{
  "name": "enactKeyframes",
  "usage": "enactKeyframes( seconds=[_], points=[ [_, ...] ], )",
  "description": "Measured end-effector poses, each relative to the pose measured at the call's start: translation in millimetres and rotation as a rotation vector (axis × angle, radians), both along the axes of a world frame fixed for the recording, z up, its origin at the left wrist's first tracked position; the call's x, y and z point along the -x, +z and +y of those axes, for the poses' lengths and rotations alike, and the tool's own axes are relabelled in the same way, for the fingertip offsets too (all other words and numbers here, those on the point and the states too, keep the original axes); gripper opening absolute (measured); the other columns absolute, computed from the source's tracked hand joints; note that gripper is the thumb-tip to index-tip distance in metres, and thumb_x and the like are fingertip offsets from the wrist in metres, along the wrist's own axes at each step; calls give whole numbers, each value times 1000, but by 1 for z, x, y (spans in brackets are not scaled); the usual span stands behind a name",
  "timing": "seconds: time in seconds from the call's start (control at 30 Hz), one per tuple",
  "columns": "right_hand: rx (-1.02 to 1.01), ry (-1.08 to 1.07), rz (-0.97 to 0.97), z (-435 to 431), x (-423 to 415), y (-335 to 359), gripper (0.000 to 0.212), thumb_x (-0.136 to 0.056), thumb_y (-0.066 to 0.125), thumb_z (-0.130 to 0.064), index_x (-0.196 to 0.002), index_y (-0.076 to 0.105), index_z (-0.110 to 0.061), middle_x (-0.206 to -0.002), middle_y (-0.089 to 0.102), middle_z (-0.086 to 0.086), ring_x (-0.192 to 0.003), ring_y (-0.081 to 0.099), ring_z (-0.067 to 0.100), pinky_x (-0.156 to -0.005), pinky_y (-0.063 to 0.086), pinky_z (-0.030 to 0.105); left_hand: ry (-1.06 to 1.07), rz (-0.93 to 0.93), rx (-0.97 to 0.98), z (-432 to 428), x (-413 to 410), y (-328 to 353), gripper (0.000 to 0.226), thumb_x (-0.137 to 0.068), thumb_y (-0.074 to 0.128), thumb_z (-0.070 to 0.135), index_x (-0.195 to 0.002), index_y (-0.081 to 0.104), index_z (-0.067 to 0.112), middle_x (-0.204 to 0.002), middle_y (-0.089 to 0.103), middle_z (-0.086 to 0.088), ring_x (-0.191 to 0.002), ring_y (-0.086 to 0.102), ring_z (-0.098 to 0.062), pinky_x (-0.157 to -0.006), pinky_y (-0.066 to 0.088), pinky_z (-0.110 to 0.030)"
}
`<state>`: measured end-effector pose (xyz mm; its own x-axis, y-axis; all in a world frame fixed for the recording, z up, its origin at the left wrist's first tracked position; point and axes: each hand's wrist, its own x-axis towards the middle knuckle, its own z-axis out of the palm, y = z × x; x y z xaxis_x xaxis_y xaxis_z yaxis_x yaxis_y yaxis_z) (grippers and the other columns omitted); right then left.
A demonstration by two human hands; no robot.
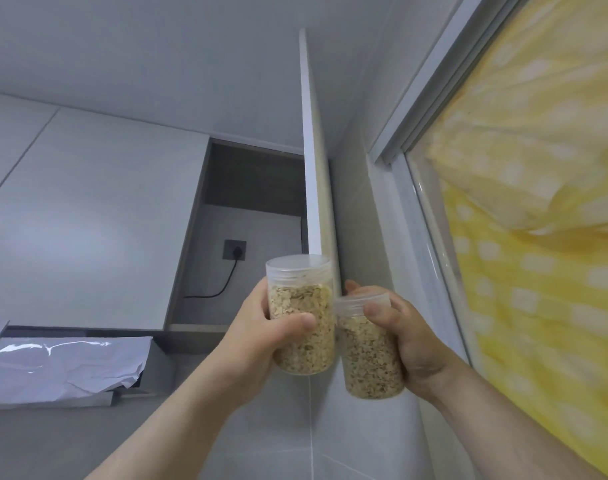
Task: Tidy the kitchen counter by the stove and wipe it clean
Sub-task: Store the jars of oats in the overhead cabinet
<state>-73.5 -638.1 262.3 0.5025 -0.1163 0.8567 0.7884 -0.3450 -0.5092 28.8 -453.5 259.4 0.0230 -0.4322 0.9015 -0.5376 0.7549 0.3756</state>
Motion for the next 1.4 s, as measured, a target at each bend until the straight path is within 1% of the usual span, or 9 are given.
enactKeyframes(
  seconds=[0.1, 0.27, 0.4, 0.47, 0.67, 0.77, 0.93, 1.13, 1.4],
  points=[
    [25, -28, -4, -2, 5, -1, 101, -38, 90, -57, -119, 60, -5, -135, 58, -5, -114, 64, 22, -82, 55, 39, -47, -38, -57, -2, 6, 6, 72, -61, 72, 24, -127, 49, 3, -106, 67, -17, -100, 66, -34, -78, 56, -42],
    [47, -73, -30, -5, 18, 0, 88, -53, 88, -52, -121, 58, -5, -136, 57, 12, -114, 62, 37, -84, 53, 47, -82, -83, -109, -6, 21, 20, 77, -62, 74, 30, -130, 48, 4, -106, 69, -10, -100, 67, -28, -77, 56, -41],
    [41, -63, -100, -7, 34, 0, 68, -55, 80, -36, -112, 59, -5, -99, 69, 16, -88, 69, 30, -70, 55, 38, -144, -2, -104, -16, 30, 28, 75, -58, 69, 32, -126, 52, 7, -112, 67, -12, -99, 69, -24, -77, 58, -42],
    [34, -73, -155, -7, 43, 0, 67, -55, 79, -34, -111, 57, -3, -89, 69, 13, -80, 68, 29, -66, 55, 36, -162, 37, -85, -20, 31, 31, 77, -57, 68, 33, -128, 51, 8, -112, 68, -11, -96, 69, -23, -75, 59, -41],
    [4, -191, -254, -8, 58, -8, 73, -52, 81, -33, -114, 54, -6, -86, 69, 4, -75, 68, 20, -63, 54, 30, -158, 94, -87, -32, 22, 27, 98, -40, 85, 34, -128, 53, 6, -105, 70, -12, -94, 71, -26, -69, 58, -40],
    [-25, -261, -276, -13, 58, -13, 72, -47, 81, -37, -110, 56, -12, -82, 70, -1, -73, 68, 17, -62, 54, 27, -121, 117, -109, -39, 15, 21, 89, -47, 73, 34, -129, 52, 7, -106, 69, -14, -94, 70, -29, -69, 58, -42],
    [-80, -350, -306, -23, 55, -17, 68, -46, 81, -41, -105, 59, -16, -83, 70, 1, -71, 67, 15, -60, 53, 27, -42, 130, -133, -45, 7, 12, 82, -46, 75, 33, -121, 54, 9, -93, 71, -8, -85, 70, -24, -68, 57, -42],
    [-32, -497, -341, -29, 45, -21, 69, -47, 80, -47, -103, 59, -13, -104, 59, 10, -86, 66, 23, -70, 55, 34, 20, 159, -141, -50, -7, 5, 77, -49, 75, 35, -119, 56, 9, -93, 71, -7, -87, 70, -23, -71, 57, -43],
    [-84, -507, -307, -27, 33, -27, 66, -46, 78, -49, -101, 62, -17, -93, 70, 9, -78, 69, 21, -66, 57, 38, 25, 183, -106, -51, -22, 4, 72, -48, 75, 36, -114, 59, 12, -91, 73, -6, -87, 71, -23, -68, 58, -39]
  ],
)
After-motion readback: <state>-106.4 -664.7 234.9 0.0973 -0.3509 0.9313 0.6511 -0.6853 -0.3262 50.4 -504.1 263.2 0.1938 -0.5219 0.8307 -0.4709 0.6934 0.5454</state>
